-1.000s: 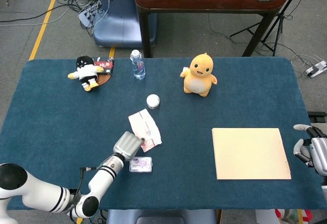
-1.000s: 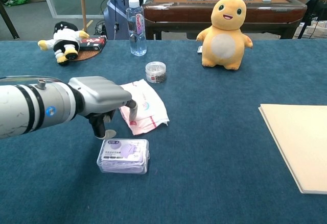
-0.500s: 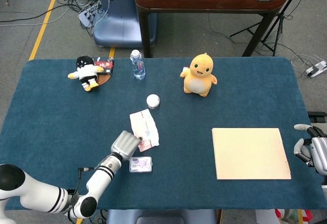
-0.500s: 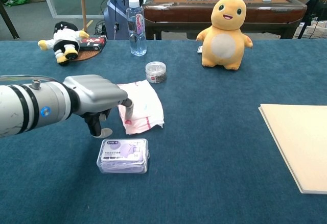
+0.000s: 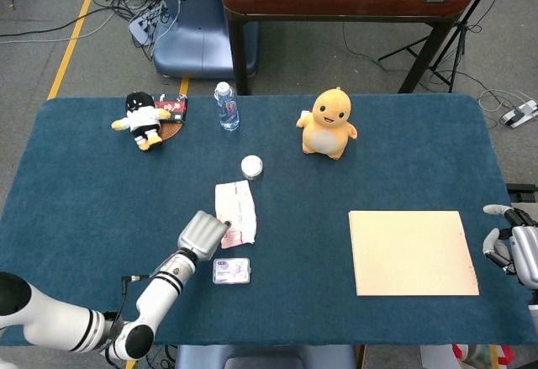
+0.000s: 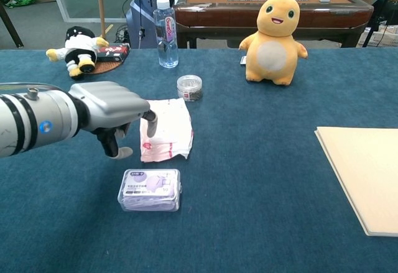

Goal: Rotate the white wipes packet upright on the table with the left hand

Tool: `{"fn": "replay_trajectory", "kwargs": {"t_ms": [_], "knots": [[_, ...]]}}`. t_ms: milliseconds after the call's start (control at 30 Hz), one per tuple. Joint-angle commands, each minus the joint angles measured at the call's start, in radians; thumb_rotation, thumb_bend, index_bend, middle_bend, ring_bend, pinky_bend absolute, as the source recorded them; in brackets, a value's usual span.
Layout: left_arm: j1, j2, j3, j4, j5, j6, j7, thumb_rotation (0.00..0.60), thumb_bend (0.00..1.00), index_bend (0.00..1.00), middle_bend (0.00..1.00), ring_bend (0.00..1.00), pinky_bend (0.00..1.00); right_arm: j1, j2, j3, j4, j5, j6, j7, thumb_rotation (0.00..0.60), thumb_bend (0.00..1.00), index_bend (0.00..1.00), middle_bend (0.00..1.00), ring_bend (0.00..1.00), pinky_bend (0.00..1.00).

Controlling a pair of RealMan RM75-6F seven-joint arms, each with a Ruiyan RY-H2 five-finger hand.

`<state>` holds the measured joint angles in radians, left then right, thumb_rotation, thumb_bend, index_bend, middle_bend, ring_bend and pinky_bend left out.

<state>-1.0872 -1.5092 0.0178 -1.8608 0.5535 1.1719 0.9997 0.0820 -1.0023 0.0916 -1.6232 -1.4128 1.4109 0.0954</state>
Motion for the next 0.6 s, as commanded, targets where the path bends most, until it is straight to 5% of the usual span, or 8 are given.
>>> {"fn": "replay_trajectory", "kwargs": {"t_ms": [33,267,400,500,600], "knots": [[0.01,0.034,-0.008,-0.033,0.029,0.006,-0.021,0.6,0.39,0.31,1.0,1.0,1.0,0.0,0.0,0.0,0.0,0.0,0.0,0.0,0.6,0.21,0.29,0.3,0.24,0.5],[0.06,0.14,0.02,-0.109,0.115,0.024,-0.076,0.6,0.36,0.28,1.0,0.99,1.0,0.0,-0.001,-0.002,-0.002,-0.003,0.001,-0.004,0.6,0.21,0.29,0.3,0.24,0.5],[0.108,0.215,0.061,-0.127,0.187,0.01,-0.143,0.6,0.3,0.22,0.95,0.87,1.0,0.001,-0.004,-0.002,-0.002,-0.002,-0.001,-0.011,0.6,0.21,0.29,0.3,0.24,0.5],[0.156,0.259,0.096,-0.121,0.261,0.015,-0.197,0.6,0.27,0.19,0.76,0.72,0.95,0.002,-0.007,-0.002,-0.002,0.0,-0.003,-0.019,0.6,0.21,0.29,0.3,0.24,0.5],[0.213,0.291,0.126,-0.111,0.332,0.038,-0.257,0.6,0.24,0.18,0.54,0.54,0.77,0.004,-0.011,-0.003,-0.003,0.001,-0.007,-0.028,0.6,0.21,0.29,0.3,0.24,0.5]]}}
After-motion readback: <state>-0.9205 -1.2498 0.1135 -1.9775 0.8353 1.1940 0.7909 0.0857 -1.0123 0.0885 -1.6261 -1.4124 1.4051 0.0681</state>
